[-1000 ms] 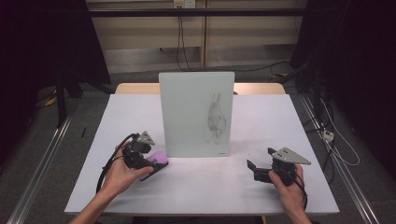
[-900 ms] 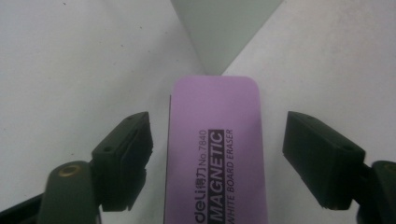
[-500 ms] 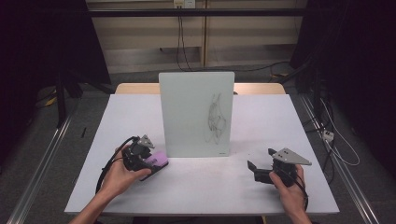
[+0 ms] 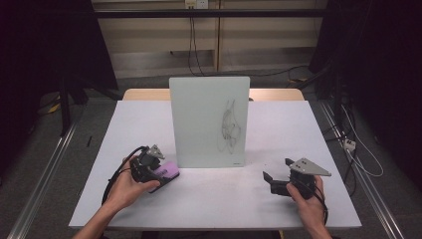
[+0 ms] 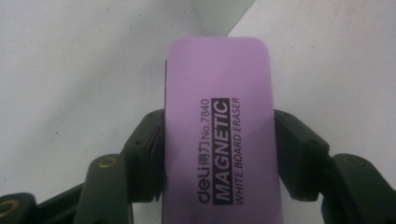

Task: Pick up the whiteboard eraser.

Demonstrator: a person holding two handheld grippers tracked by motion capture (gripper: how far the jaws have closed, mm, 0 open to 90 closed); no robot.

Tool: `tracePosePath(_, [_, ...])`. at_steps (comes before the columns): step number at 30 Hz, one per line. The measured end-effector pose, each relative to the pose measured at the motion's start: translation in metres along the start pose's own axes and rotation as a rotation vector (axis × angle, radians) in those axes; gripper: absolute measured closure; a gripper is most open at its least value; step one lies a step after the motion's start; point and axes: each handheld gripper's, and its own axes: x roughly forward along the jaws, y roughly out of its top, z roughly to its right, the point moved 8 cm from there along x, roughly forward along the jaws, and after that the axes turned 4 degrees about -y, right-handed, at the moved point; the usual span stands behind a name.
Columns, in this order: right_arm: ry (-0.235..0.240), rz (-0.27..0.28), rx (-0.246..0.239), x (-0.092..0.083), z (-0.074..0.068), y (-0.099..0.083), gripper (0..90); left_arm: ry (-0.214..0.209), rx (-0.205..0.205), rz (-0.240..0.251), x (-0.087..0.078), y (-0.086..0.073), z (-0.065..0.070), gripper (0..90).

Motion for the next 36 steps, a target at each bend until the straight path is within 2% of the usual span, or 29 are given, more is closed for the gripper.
tracePosePath(9, [0.006,0.002,-0.004,0.002,-0.001,0.001,7.3,-0.011,0.007,0.017,-0.002,-0.001,-0.001,41.1])
tracePosePath(12, [0.008,0.001,-0.001,0.002,-0.001,0.002,7.3,-0.014,-0.001,0.031,-0.003,-0.002,-0.002,41.1])
tracePosePath(13, [0.008,0.002,0.003,0.002,-0.001,0.002,7.4,-0.018,-0.010,0.049,-0.004,-0.001,-0.001,41.1])
tracePosePath(19, [0.007,0.003,0.007,0.003,-0.001,0.002,7.4,-0.032,-0.006,0.075,-0.007,-0.001,0.002,41.1])
tracePosePath(23, [0.007,0.001,0.009,0.004,-0.001,0.003,7.4,-0.033,-0.014,0.109,-0.011,0.000,0.003,41.1])
tracePosePath(31, [0.011,-0.002,0.010,0.005,-0.002,0.003,7.5,-0.017,-0.006,0.175,-0.017,0.005,0.003,41.1])
tracePosePath(36, [0.012,-0.001,0.008,0.005,-0.001,0.002,7.4,0.006,0.000,0.264,-0.028,0.009,0.002,41.1])
